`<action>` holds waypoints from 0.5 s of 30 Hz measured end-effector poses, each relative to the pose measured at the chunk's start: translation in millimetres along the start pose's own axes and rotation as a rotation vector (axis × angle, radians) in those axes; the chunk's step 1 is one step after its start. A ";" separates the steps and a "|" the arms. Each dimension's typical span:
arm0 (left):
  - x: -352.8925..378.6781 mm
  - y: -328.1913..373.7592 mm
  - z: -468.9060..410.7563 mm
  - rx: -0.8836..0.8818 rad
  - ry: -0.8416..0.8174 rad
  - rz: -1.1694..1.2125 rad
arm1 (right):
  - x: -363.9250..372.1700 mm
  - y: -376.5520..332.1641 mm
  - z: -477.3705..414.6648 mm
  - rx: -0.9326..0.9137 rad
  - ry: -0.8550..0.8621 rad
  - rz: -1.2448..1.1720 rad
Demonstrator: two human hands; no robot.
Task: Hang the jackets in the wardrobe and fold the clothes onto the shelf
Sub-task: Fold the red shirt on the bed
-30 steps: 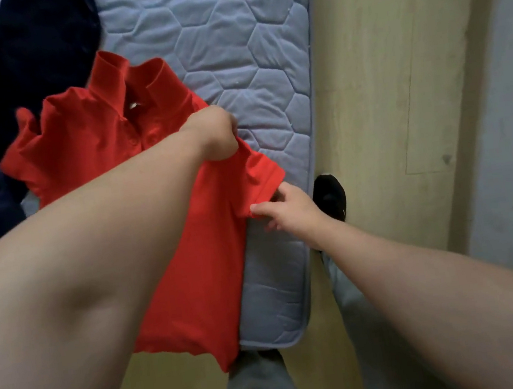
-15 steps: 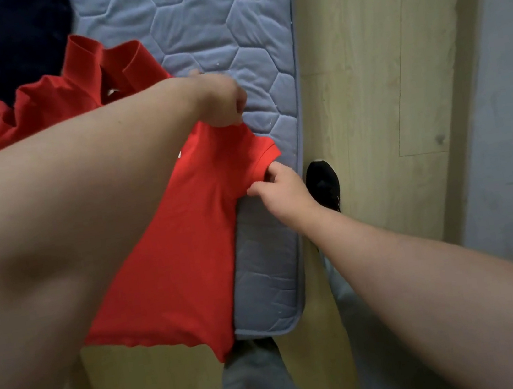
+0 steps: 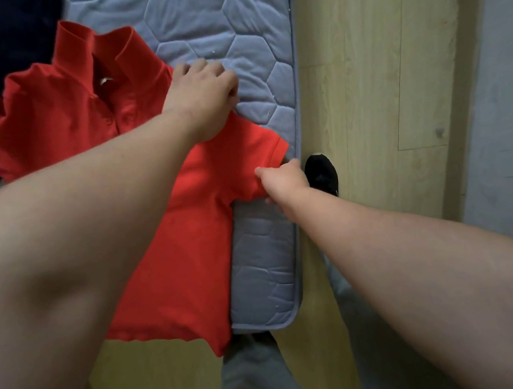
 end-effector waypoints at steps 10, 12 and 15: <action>39.0 43.7 109.7 -0.573 0.273 0.643 | -7.3 -32.7 -13.3 -0.197 0.072 -0.231; 54.4 66.5 129.8 -0.519 0.131 0.617 | -9.6 -37.6 -14.6 -0.212 0.038 -0.238; 73.4 88.2 142.4 -0.596 0.015 0.547 | -14.1 -44.0 -14.3 -0.277 0.028 -0.132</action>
Point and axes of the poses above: each hand's wrist, its own z-axis away from the middle knuckle, its own x-axis out of the palm, y = z × x, the point moved 3 cm from there along -z, towards the middle knuckle, and after that the axes turned 3 degrees about y, right-handed, at the moved point
